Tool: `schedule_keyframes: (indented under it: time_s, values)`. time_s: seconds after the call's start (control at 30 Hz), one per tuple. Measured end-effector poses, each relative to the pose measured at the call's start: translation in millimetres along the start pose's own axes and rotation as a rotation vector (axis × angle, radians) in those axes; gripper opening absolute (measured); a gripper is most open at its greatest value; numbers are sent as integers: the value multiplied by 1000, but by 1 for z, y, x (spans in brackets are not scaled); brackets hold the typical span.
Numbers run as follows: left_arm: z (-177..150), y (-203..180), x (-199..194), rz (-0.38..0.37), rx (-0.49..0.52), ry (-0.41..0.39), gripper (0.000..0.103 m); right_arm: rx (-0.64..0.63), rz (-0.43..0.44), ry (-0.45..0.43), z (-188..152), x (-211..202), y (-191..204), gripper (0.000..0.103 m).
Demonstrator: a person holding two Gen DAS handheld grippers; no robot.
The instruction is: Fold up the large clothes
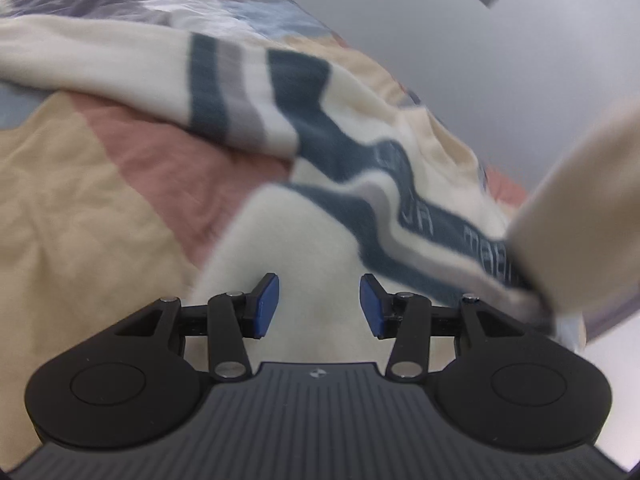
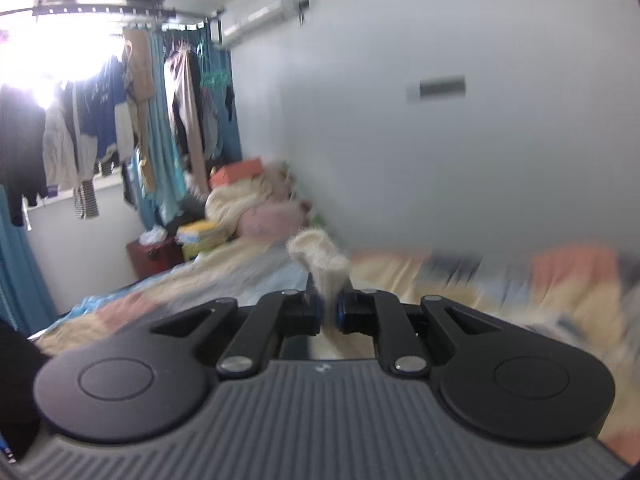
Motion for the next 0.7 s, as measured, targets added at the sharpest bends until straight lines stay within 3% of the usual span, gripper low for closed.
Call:
schedule_keyframes:
  time_s: [0.17,0.33,0.4,0.53,0.57,0.67,0.7]
  values:
    - [-4,25,-14,-31,-116,-18,52,48,-39,186,-85,21,6,11]
    - [0,27,-9,-34,-113,-26,52,76,-122,379,-135,37,-12,11]
    - [1,23,-11,-39,-97,-32,52,82,-91,439,-146,33,-12,13]
    - [-1,11,-24,-97,-69,-36,52,-32,-42,471,-139,15,-1,14]
    - [-2,7,-28,-110,-54,-41,52,-47,-28,484,-136,10,0,18]
    - [-6,-8,-39,-143,5,-50,52,-73,6,500,-132,-9,1,48]
    - [-7,-13,-41,-151,22,-51,52,-87,2,494,-130,-16,0,53]
Point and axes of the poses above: each gripper's, at about its wrist camera, not at the fingertips, and x roughly the way its jaws point, y to its left, z to its top, the point moved 3 cm from there along x, roughly the way its jaws point, and after that the axes turned 9 degrees about x, right-handed, at the moved point
